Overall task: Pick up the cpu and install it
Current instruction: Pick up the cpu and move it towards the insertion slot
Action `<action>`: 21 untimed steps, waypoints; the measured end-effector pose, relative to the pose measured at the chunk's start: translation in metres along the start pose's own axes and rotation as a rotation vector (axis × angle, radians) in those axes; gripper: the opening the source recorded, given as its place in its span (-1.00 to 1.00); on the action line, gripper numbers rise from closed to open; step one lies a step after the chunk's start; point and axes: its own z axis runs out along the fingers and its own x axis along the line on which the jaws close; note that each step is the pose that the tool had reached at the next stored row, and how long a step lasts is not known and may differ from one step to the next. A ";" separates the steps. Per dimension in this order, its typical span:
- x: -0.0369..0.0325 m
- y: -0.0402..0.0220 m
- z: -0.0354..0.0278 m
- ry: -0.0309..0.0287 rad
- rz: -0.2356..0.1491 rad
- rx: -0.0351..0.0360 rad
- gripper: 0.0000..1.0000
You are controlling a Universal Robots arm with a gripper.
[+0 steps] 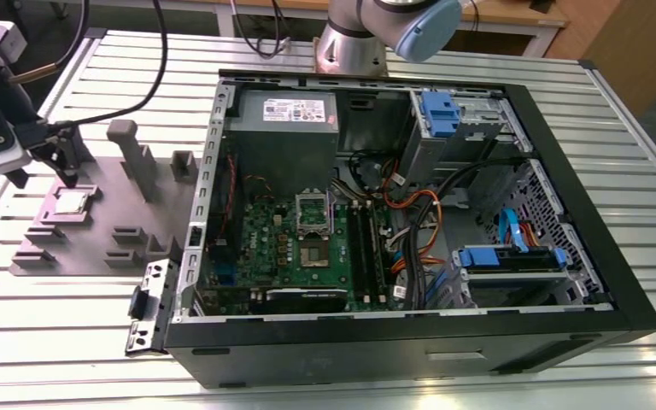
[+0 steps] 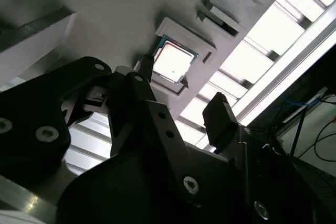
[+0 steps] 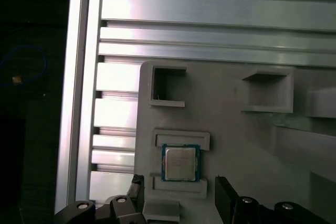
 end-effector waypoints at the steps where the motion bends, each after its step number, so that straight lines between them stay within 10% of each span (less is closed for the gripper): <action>1: 0.0000 0.0000 0.0006 -0.0001 0.000 -0.0001 0.29; 21: -0.0002 -0.0004 0.0092 0.0001 0.000 0.0000 0.29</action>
